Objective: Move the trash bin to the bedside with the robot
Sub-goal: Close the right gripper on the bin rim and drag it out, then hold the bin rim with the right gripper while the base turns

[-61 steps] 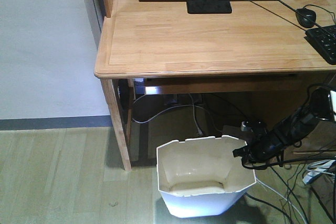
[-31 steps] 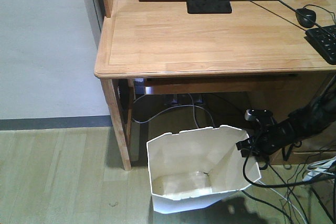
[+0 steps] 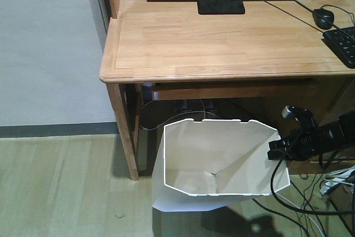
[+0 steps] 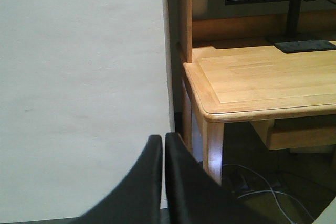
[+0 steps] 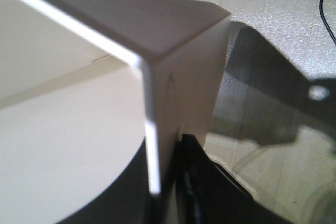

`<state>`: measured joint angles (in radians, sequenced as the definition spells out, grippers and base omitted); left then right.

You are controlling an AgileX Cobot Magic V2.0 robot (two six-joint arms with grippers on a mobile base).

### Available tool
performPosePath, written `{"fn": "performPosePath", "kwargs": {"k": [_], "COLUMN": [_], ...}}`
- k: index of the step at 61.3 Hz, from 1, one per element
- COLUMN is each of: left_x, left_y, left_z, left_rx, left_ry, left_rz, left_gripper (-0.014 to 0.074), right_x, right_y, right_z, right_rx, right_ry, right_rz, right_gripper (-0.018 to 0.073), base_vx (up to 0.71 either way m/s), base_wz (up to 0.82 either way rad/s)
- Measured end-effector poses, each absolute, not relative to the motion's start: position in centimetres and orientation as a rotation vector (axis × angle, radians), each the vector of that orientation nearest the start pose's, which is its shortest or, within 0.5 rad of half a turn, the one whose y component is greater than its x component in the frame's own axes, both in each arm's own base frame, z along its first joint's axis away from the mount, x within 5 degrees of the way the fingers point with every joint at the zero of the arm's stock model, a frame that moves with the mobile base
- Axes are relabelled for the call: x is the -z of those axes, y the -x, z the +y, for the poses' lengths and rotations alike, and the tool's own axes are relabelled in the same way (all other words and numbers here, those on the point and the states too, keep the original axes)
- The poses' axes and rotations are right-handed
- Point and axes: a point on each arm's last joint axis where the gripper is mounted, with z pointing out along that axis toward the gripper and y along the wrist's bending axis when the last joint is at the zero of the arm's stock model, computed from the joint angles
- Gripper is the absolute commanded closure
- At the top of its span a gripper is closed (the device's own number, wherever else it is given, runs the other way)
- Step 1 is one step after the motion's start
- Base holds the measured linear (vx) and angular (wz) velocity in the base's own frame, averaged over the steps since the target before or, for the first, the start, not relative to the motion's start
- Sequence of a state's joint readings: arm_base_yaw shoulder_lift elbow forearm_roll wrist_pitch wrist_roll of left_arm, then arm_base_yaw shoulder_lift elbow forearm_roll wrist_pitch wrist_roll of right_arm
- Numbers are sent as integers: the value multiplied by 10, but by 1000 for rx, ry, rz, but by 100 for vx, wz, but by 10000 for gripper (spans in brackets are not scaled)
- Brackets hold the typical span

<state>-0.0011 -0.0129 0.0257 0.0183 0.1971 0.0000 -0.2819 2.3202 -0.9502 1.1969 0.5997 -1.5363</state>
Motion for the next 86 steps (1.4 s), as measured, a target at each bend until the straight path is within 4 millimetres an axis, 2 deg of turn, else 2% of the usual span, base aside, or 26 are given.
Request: {"fn": "performPosePath", "kwargs": {"k": [59,86], "left_x": [-187,-187], "left_y": [-56,-56], "left_z": [0,0], "left_rx": [-16,-16], "left_ry": [-13,-13], "left_rz": [1693,1693], "left_gripper": [603,603], "right_x": [9,10], "right_y": [-315,-315], "right_z": [-43,-44], "right_rx": [-711,-698], "right_ry": [205,201], "right_rz": [2827,2829], "right_gripper": [564,564], "base_vx": [0,-7], "base_wz": [1,20]}}
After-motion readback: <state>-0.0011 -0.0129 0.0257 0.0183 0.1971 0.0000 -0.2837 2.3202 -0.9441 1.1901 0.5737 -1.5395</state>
